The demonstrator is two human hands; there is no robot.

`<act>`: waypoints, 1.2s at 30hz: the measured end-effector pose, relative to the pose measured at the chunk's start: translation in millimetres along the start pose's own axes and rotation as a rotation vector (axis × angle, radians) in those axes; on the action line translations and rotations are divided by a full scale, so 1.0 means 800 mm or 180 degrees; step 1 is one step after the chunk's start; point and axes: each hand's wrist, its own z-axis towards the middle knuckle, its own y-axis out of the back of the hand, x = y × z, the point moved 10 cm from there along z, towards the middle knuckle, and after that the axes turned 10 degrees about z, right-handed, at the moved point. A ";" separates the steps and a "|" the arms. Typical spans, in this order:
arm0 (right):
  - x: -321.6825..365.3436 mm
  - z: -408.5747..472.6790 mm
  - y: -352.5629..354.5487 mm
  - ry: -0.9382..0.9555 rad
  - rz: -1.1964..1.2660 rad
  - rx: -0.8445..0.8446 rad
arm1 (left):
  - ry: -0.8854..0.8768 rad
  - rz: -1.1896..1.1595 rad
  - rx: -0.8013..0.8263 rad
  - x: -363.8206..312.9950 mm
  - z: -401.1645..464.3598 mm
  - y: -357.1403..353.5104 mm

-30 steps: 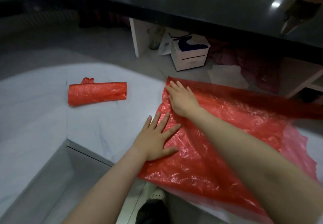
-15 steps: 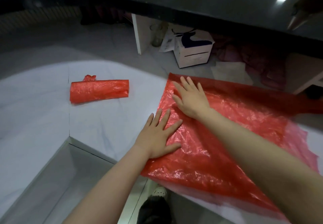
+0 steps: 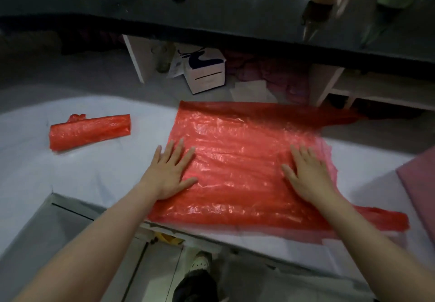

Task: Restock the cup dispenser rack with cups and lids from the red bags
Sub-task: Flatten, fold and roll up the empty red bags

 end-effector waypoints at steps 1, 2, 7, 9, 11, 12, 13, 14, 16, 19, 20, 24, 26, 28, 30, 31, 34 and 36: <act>0.007 -0.010 0.015 0.0149 0.0056 -0.0168 | 0.0043 0.0079 -0.0058 0.001 -0.003 0.007; 0.017 -0.024 0.027 0.0350 0.0117 -0.0298 | 0.0074 0.0109 -0.0166 0.001 -0.008 0.017; 0.019 -0.102 0.017 0.0475 0.0358 0.0110 | 0.0410 -0.1451 -0.0983 0.005 -0.077 0.072; 0.006 -0.127 -0.001 0.0297 0.0193 0.0330 | 0.0753 -0.2339 -0.1175 0.014 -0.115 0.075; -0.001 -0.146 -0.005 0.0285 0.0053 0.0181 | 0.0811 -0.2501 -0.1265 0.002 -0.144 0.081; 0.001 -0.155 -0.002 0.0358 0.0010 0.0041 | 0.0729 -0.2431 -0.1288 -0.010 -0.155 0.086; 0.006 -0.163 0.002 0.0493 -0.0026 -0.0098 | 0.0620 -0.2329 -0.1287 -0.024 -0.163 0.090; 0.012 -0.171 0.006 0.0671 -0.0056 -0.0202 | 0.0487 -0.2196 -0.1248 -0.039 -0.170 0.091; 0.024 -0.185 0.008 0.1002 -0.0170 -0.0289 | 0.0219 -0.1909 -0.1055 -0.065 -0.176 0.087; 0.031 -0.204 0.004 0.1274 -0.0344 -0.0360 | -0.0017 -0.1617 -0.0661 -0.085 -0.176 0.067; 0.031 -0.209 0.003 0.1329 -0.0345 -0.0467 | -0.0063 -0.1497 -0.0566 -0.090 -0.175 0.061; 0.025 -0.229 0.025 0.1426 0.0133 -0.1325 | -0.0229 -0.0819 -0.0254 -0.107 -0.174 0.036; 0.022 -0.232 0.034 0.1351 0.0278 -0.1547 | -0.0120 -0.0655 -0.0172 -0.103 -0.173 0.024; 0.014 -0.228 0.035 0.1167 0.0263 -0.1516 | 0.0049 -0.0546 -0.0076 -0.092 -0.170 0.013; -0.005 -0.219 0.035 0.0851 0.0223 -0.1369 | 0.0104 -0.0327 0.0007 -0.083 -0.166 0.005; -0.018 -0.215 0.036 0.0661 0.0184 -0.1285 | 0.0107 -0.0236 0.0059 -0.079 -0.163 0.002; -0.053 -0.206 0.044 0.0232 0.0182 -0.1143 | 0.0135 -0.0163 0.0208 -0.065 -0.156 -0.003; -0.067 -0.203 0.053 0.0056 0.0313 -0.1142 | 0.0252 -0.0385 0.0053 -0.051 -0.151 0.008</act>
